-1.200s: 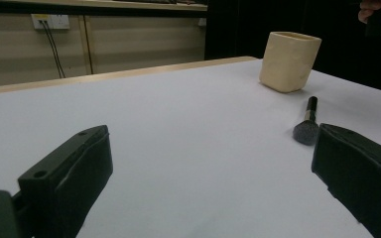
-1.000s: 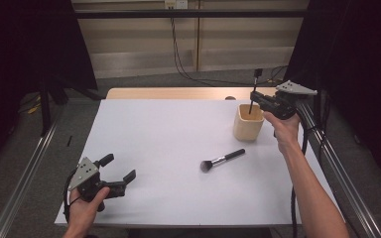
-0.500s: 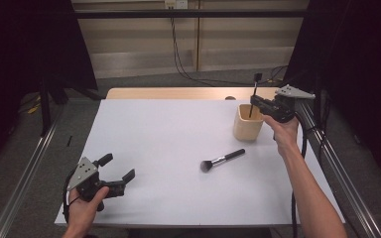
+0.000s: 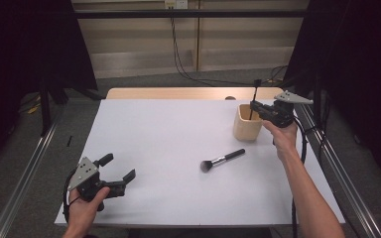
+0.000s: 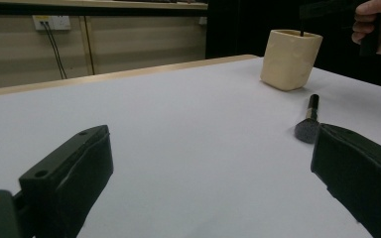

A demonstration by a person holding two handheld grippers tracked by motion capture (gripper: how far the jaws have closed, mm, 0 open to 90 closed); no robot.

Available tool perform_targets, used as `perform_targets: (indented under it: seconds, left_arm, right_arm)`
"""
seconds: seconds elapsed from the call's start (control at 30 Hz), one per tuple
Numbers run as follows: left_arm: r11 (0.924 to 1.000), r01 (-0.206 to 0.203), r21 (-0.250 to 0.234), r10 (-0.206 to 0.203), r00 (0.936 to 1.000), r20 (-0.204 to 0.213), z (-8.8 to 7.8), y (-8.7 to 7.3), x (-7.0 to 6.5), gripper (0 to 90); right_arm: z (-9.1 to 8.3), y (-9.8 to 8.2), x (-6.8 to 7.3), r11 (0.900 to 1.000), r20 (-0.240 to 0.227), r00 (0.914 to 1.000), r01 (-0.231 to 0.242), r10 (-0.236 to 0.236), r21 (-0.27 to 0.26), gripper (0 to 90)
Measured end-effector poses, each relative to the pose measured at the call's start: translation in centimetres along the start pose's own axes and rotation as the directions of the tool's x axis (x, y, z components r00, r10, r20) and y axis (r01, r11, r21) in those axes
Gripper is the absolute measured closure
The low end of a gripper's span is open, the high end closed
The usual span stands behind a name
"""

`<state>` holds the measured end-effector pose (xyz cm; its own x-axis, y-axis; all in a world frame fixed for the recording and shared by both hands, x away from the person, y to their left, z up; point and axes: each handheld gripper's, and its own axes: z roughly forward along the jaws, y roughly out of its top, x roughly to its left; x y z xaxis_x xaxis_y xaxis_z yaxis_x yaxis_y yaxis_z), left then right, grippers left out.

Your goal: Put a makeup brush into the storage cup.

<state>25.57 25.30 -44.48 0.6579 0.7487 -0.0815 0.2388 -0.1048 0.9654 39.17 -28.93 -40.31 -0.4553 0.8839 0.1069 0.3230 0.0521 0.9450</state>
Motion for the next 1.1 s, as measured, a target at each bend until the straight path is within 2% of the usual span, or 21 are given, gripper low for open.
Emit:
perform_targets:
  seconds: [0.4, 0.63, 1.1]
  left_arm:
    - [0.9999, -0.007, 0.009, 0.007, 0.9998, 0.017, 0.1, 0.0, -0.2, 2.8]
    - [1.0000, 0.002, 0.005, -0.003, 1.0000, 0.005, 0.0, 0.0, -0.1, 3.0]
    - [0.9999, -0.001, 0.011, 0.002, 1.0000, -0.006, 0.0, 0.0, 0.1, 3.0]
  right_arm:
    - [0.3, -1.2, 0.0, 1.000, 0.003, 1.0000, -0.004, 0.004, 0.017, 85.8]
    - [0.5, -2.1, 0.1, 1.000, -0.004, 1.0000, -0.008, 0.008, 0.028, 85.8]
    - [0.7, -2.4, 0.3, 0.999, -0.008, 0.9999, -0.007, 0.007, 0.037, 82.8]
